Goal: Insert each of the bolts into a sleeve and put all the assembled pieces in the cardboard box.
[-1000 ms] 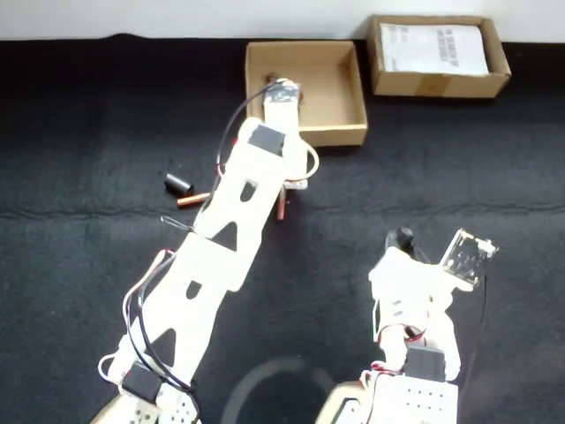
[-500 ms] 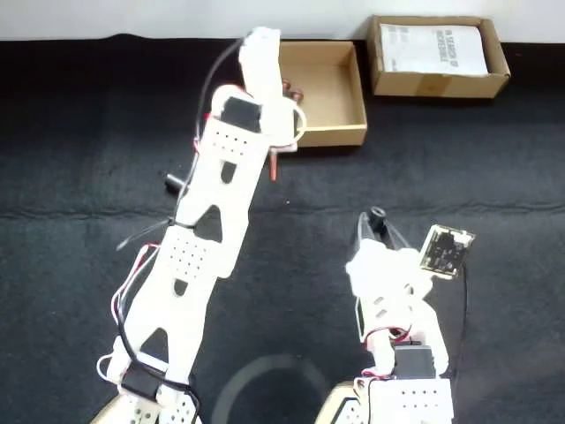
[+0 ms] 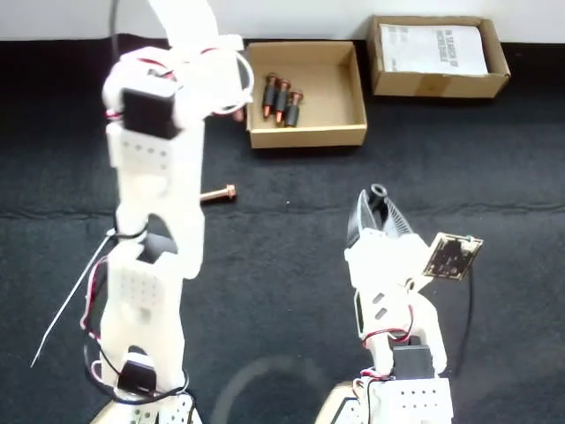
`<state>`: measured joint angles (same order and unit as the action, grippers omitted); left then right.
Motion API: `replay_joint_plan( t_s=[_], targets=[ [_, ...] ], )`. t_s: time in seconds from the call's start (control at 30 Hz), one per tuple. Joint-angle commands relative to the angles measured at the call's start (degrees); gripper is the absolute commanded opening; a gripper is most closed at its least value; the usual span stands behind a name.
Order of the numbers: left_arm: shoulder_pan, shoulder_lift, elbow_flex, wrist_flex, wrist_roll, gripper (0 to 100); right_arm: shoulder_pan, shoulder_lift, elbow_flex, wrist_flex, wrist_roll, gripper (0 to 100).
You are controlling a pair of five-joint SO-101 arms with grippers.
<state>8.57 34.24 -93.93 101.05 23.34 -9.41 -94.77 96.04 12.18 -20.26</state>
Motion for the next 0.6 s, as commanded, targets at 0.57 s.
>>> replay_joint_plan(
  t_s=[0.57],
  targets=[
    [-4.6,-50.5,48.3,0.1,-17.9,1,-0.5,-0.7,7.7,-4.3,0.1,0.6]
  ],
)
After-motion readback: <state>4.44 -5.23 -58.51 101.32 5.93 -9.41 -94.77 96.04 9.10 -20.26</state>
